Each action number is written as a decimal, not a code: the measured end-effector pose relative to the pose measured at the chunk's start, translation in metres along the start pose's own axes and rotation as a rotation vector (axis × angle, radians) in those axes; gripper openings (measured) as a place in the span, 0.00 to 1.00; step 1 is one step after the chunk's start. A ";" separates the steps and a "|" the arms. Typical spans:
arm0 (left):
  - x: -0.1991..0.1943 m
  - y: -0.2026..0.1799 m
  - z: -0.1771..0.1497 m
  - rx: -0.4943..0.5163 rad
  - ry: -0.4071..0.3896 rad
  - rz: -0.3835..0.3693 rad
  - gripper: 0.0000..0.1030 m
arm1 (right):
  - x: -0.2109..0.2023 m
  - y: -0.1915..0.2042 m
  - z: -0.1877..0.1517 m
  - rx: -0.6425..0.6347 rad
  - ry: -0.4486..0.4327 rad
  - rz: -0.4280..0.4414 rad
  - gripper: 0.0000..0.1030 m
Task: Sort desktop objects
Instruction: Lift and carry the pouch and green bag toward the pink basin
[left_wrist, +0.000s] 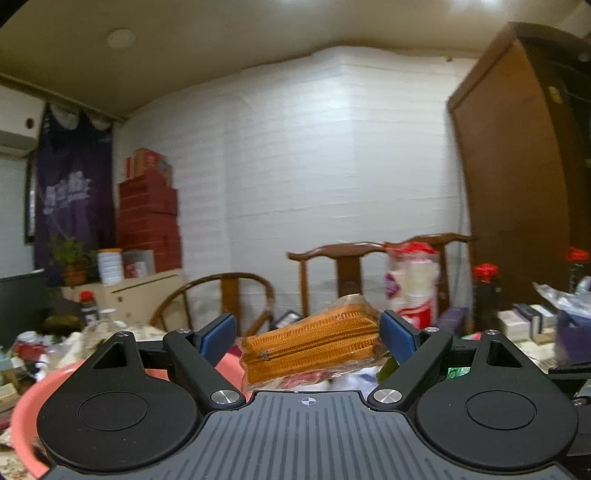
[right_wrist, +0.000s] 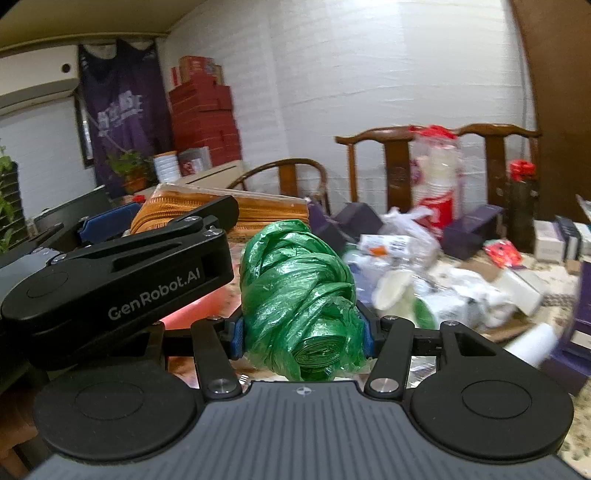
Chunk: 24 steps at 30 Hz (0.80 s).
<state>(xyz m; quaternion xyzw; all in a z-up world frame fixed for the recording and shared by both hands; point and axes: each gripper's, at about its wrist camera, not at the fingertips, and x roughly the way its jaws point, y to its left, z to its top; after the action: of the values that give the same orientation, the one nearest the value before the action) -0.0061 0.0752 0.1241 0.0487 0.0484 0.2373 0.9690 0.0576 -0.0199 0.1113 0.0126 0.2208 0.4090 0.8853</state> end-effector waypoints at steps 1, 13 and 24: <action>0.000 0.005 0.001 -0.003 -0.001 0.011 0.82 | 0.002 0.005 0.001 -0.005 0.000 0.010 0.58; 0.001 0.079 0.023 -0.029 -0.029 0.180 0.82 | 0.032 0.076 0.027 -0.080 -0.024 0.132 0.58; 0.015 0.135 0.012 -0.026 0.024 0.331 0.83 | 0.075 0.138 0.028 -0.133 0.020 0.220 0.59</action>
<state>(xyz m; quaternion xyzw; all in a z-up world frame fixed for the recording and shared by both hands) -0.0531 0.2005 0.1509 0.0404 0.0482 0.3949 0.9166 0.0126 0.1312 0.1356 -0.0260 0.1991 0.5176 0.8318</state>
